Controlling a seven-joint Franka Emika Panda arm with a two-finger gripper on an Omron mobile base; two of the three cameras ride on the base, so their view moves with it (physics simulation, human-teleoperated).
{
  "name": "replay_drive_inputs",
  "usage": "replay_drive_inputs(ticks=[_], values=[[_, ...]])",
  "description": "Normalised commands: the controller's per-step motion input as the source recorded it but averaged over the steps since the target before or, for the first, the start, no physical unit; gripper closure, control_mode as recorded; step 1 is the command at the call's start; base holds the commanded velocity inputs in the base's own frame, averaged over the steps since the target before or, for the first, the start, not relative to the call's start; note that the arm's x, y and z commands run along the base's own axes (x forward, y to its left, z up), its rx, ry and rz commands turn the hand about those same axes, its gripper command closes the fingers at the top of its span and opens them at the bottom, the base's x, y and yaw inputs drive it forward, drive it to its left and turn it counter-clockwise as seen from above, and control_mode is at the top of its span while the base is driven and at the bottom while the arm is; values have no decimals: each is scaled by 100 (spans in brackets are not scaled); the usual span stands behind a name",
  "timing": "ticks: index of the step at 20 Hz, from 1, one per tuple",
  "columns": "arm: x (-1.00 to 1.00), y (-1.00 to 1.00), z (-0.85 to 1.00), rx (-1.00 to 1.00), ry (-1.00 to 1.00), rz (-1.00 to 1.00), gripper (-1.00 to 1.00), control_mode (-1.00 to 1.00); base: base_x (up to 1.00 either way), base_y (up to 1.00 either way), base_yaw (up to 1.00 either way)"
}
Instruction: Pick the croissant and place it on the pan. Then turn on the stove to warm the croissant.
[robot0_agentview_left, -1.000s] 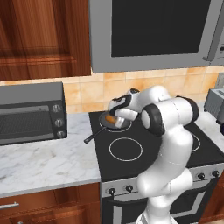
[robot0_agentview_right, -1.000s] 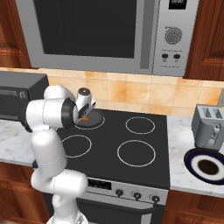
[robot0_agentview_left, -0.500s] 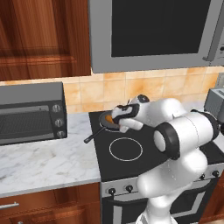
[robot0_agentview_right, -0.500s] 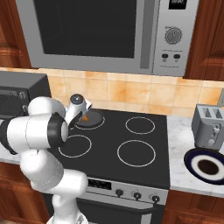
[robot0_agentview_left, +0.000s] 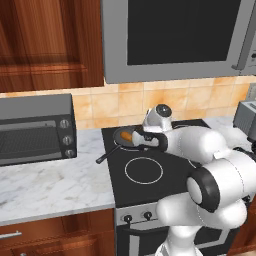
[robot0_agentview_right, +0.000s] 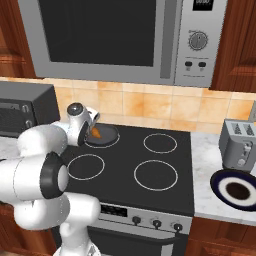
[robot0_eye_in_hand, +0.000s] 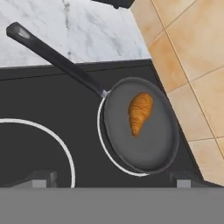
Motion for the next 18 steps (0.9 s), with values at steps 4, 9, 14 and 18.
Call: replay_drive_inputs(ticks=[4,9,14,18], values=[[-39,8,49,-15,0,0,-100,-100,0,0,0],[-43,17,24,-16,0,0,-100,-100,0,0,0],[-51,21,1,-11,2,0,-100,-100,0,0,0],[-53,18,0,-7,0,0,-100,-100,0,0,0]])
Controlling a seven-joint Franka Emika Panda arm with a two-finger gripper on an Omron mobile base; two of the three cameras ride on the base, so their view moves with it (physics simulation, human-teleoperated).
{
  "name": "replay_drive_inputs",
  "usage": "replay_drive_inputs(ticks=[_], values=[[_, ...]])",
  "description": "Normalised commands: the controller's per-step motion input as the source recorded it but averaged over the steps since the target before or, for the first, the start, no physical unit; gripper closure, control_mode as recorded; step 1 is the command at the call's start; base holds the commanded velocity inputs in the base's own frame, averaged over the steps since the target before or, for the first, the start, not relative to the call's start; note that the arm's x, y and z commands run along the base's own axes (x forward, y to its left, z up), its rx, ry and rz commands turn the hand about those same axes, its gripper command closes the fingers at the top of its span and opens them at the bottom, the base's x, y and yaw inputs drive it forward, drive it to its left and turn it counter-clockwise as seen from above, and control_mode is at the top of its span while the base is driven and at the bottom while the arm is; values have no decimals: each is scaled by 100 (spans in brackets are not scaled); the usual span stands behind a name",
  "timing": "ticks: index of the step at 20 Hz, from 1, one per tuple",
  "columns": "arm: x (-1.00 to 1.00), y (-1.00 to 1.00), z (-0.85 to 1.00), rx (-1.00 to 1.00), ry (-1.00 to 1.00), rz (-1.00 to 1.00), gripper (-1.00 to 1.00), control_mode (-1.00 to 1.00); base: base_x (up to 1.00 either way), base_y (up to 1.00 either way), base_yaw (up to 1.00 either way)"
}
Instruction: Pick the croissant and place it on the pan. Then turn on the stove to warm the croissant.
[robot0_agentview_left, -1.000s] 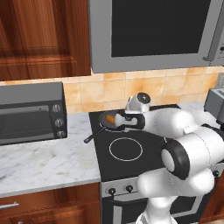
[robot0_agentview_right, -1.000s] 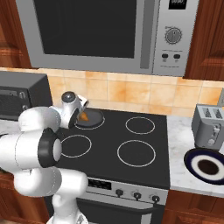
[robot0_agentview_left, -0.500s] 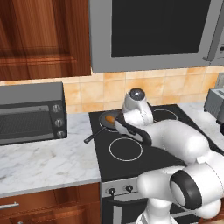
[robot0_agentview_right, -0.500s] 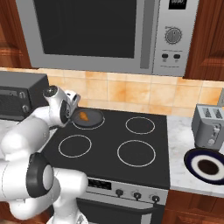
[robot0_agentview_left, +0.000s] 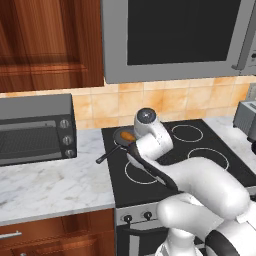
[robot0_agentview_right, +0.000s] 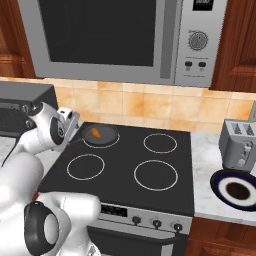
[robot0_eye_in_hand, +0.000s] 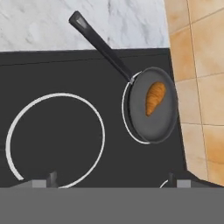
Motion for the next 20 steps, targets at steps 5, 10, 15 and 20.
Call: replay_drive_inputs(ticks=[5,10,15,20], values=[[-52,9,0,-1,0,0,-100,-100,0,0,0],[-63,0,0,0,0,0,-100,-100,0,0,0],[-63,0,0,3,1,0,-100,-100,0,0,0],[-67,0,0,3,0,0,-100,-100,0,0,0]])
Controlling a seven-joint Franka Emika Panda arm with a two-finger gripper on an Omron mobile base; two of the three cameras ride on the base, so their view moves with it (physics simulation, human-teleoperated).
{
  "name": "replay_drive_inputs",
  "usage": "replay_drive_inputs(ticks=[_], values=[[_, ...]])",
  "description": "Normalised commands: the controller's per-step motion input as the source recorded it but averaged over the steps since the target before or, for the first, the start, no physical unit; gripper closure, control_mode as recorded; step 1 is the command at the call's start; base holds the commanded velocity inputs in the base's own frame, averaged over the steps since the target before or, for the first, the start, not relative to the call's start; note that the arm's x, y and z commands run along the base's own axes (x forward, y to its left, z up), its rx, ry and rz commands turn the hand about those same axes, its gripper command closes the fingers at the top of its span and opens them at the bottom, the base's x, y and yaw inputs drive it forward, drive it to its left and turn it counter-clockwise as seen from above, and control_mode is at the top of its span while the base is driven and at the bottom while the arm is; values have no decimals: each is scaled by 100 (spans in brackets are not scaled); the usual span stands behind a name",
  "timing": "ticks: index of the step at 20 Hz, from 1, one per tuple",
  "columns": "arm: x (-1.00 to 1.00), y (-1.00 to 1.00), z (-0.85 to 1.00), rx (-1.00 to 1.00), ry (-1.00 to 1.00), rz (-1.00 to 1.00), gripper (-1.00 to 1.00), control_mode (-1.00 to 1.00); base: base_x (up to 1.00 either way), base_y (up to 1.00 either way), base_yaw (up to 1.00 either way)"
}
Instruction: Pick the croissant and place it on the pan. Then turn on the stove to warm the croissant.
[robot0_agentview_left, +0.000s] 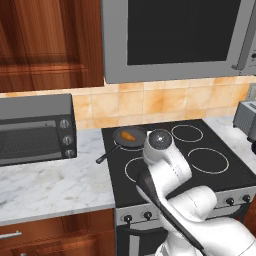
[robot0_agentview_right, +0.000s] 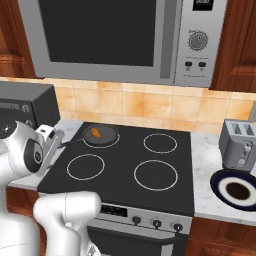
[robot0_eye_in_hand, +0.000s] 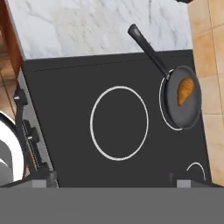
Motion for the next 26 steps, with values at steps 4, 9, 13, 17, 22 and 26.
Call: replay_drive_inputs(ticks=[4,9,13,17,22,26], values=[[-62,0,0,2,0,0,-100,-100,0,0,0],[-59,0,-1,5,0,0,-100,-100,0,0,0],[-58,0,-4,6,0,0,-100,-100,0,0,0],[-52,0,-11,2,0,0,-100,-100,0,0,0],[-40,-5,-20,0,0,0,-100,-100,0,0,0],[-23,-32,-18,6,0,0,-100,-100,0,0,0]])
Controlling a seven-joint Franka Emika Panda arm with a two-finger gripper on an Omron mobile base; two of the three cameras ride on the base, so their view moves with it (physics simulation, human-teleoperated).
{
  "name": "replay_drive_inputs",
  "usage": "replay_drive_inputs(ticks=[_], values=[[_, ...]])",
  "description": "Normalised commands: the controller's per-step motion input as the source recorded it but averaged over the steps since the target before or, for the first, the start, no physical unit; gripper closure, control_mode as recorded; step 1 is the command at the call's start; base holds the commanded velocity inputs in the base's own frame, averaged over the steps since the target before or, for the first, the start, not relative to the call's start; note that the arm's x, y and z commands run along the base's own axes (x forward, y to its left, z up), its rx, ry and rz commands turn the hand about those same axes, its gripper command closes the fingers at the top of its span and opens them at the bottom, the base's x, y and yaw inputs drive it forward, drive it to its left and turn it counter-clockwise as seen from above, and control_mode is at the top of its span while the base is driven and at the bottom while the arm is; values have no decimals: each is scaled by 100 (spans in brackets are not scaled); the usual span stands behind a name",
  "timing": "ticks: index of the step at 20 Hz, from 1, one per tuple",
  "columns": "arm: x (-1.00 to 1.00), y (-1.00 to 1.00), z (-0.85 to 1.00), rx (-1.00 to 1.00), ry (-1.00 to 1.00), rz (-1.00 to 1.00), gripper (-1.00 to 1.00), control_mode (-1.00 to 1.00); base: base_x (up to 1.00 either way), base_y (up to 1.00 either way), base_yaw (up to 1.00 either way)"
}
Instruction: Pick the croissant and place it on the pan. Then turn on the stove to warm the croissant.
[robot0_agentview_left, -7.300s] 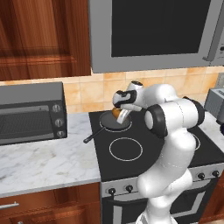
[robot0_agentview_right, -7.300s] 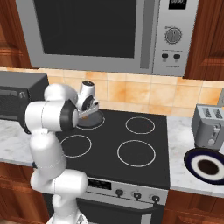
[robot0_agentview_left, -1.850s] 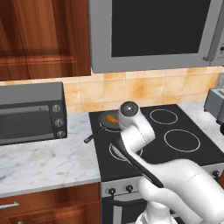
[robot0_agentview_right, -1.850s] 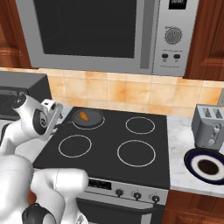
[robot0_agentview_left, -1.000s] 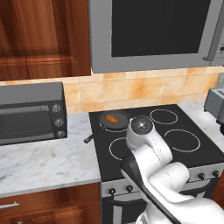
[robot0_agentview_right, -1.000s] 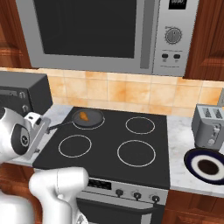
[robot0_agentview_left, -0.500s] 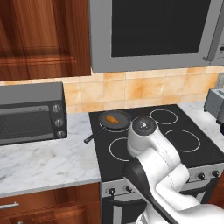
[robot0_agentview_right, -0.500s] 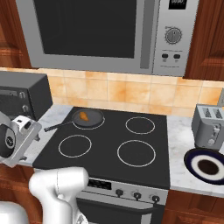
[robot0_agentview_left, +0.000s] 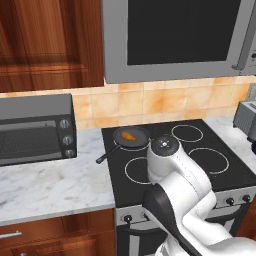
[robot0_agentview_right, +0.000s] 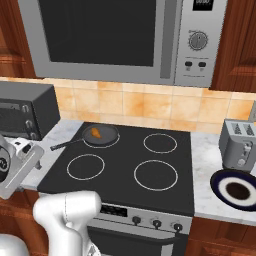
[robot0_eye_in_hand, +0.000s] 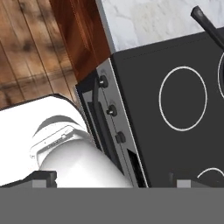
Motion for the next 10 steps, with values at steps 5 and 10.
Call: replay_drive_inputs(ticks=[5,10], values=[[-12,-39,-7,8,-2,0,-100,-100,0,0,0],[0,-7,-1,1,-3,0,-100,-100,0,0,0]])
